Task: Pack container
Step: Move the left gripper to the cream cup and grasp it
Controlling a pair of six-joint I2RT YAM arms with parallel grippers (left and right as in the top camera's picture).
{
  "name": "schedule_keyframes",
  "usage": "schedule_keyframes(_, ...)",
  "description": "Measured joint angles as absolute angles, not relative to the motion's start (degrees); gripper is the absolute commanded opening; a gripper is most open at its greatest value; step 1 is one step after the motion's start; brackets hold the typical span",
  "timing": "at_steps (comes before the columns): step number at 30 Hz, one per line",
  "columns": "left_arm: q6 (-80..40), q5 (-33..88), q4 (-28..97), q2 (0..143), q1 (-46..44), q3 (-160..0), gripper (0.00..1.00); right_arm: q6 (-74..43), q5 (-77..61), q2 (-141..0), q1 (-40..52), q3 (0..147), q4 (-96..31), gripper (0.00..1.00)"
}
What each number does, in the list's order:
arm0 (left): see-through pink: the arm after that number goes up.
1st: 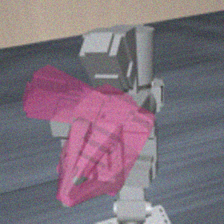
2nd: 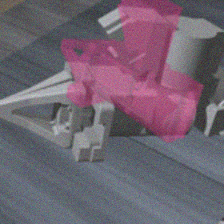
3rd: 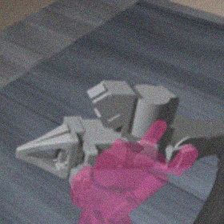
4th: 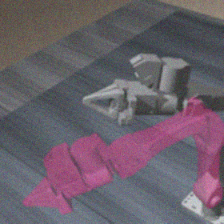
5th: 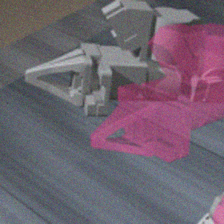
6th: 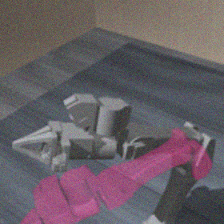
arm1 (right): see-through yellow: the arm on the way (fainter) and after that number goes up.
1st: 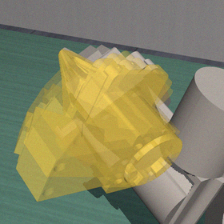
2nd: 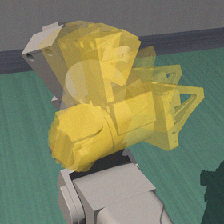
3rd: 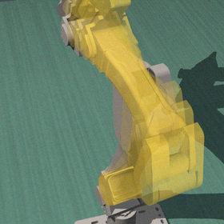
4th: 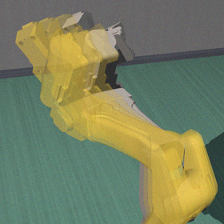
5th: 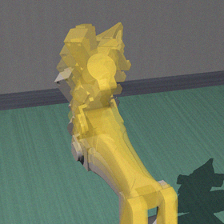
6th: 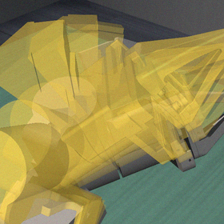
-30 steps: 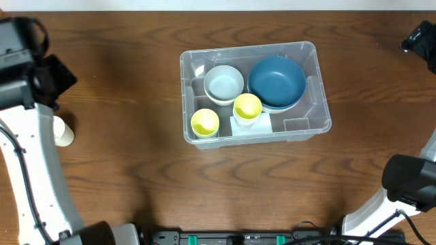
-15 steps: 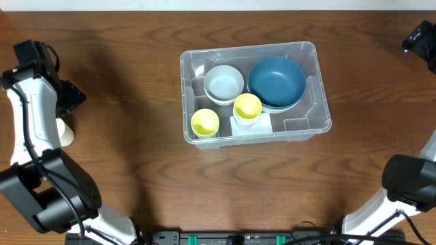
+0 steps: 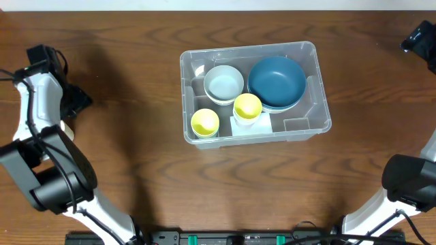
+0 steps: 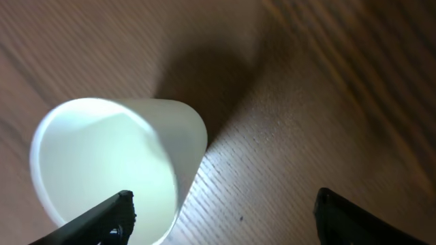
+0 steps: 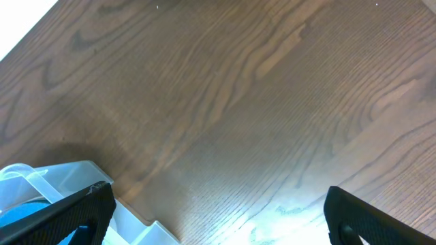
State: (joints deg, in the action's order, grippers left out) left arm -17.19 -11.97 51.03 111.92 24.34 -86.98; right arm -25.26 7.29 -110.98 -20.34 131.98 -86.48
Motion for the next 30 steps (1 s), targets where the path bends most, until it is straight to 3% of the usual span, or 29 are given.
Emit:
schedule_keyframes(8, -16.6, -11.9, 50.74, 115.04, 24.34, -86.98, 0.45, -25.26, 7.29, -110.98, -20.34, 131.98, -86.48, 0.99)
schedule_keyframes(13, -16.29, -11.81, 50.81, 115.31, 24.34, -86.98, 0.06, -25.26, 7.29, -110.98, -20.34, 131.98, -86.48, 0.99)
schedule_keyframes(18, -16.34, -8.73, 51.18, 115.31, 24.43, -87.26, 0.06, -25.26, 7.29, -110.98, -20.34, 131.98, -86.48, 0.99)
schedule_keyframes(24, -12.97, 3.03, 51.18, 114.74, 23.83, -88.44, 0.06, -25.26, 7.27, -110.98, -20.34, 131.98, -86.48, 0.99)
schedule_keyframes(30, -7.33, 11.29, 51.59, 114.34, 17.65, -88.6, 0.06, -25.26, 7.27, -110.98, -20.34, 131.98, -86.48, 0.99)
